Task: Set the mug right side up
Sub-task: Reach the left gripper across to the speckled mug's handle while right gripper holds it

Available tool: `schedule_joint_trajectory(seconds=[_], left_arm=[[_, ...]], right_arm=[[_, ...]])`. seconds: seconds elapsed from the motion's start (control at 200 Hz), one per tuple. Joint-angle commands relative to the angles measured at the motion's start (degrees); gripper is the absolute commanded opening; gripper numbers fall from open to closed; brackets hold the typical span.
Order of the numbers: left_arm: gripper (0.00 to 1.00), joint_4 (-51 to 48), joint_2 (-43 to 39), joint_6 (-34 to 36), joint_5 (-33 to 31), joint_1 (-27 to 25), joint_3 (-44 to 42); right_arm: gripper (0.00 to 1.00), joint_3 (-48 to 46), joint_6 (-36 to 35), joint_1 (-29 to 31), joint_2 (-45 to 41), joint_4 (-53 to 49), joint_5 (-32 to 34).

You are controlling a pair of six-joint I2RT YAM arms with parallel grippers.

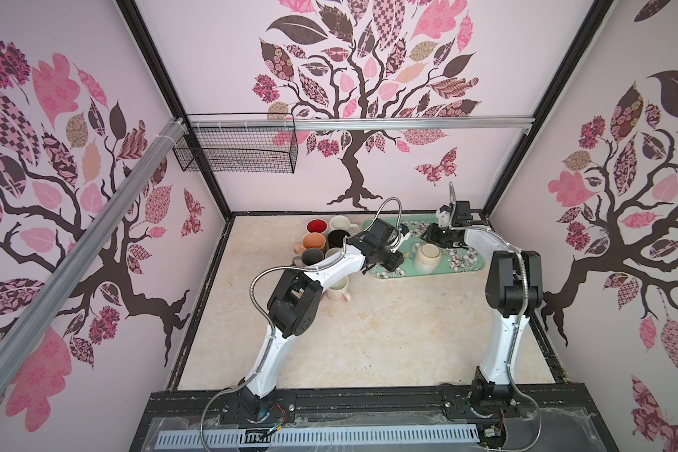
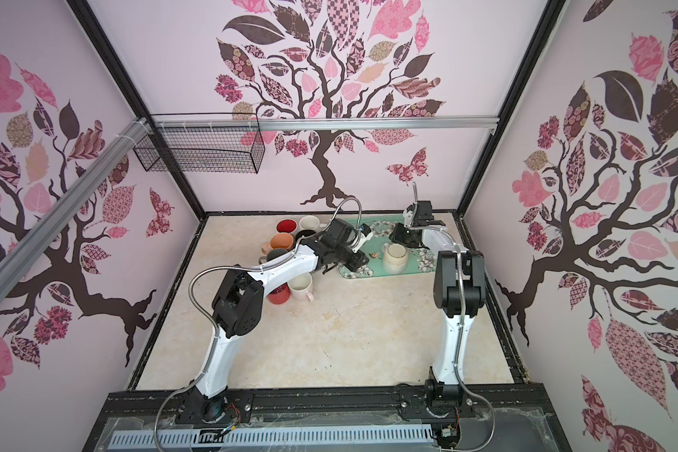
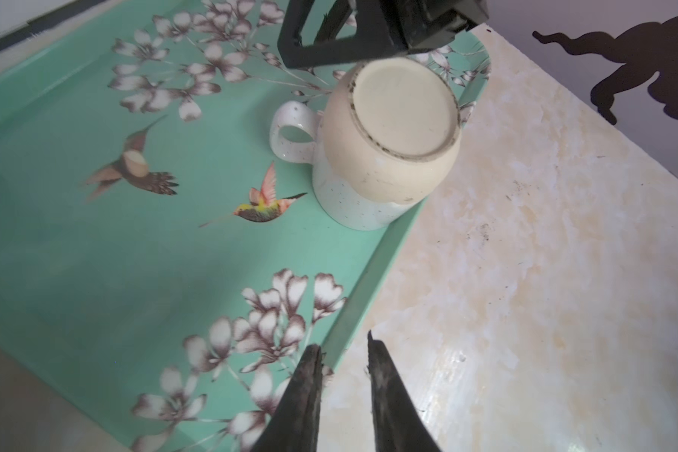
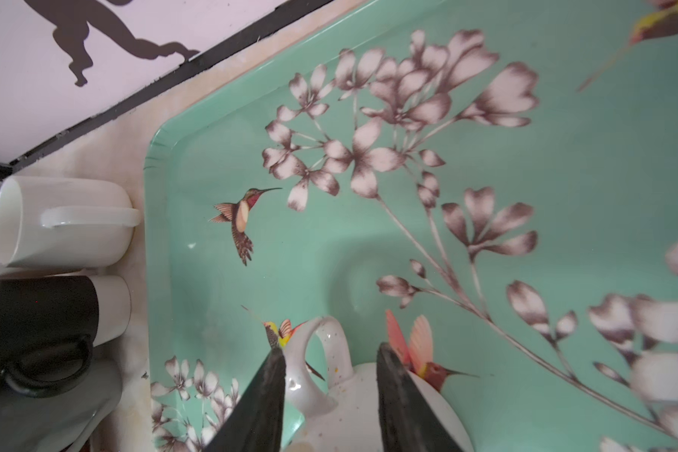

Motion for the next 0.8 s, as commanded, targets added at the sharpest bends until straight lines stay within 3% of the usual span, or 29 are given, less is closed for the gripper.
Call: schedule_joint_trajectory(seconds=[0.0,0.11,0.325,0.505,0.71,0.795], left_arm=[[0.25,0.95,-2.19,8.95,2.28,-1.04,1.01],[0.25,3.14,-3.81,11.17,2.03,-0.87,-2.63],[0.27,3.64,-7.88,25.35,-1.58,-0.6,-8.99],[0.39,2.82,-11.01,37.75,0.63,0.05,-14.32],[0.52,1.41,-8.23,41.92,-1.92,1.41,-12.55],[0.58,0.22,-5.98,40.1,1.28,3.15,-9.14]], right_arm=[[0.39,5.02,-2.22,2.14,4.54,-6.71,-2.71],[0.38,7.57,-3.61,4.74,5.87,-8.39,-3.95],[0.38,8.36,-5.52,7.98,3.9,-9.77,-6.65],[0.45,4.3,-5.36,7.89,-2.67,-6.4,-6.67],[0.53,-6.36,2.08,4.61,-11.5,4.89,-7.63],[0.53,-13.45,4.89,3.03,-16.01,10.94,-6.45]])
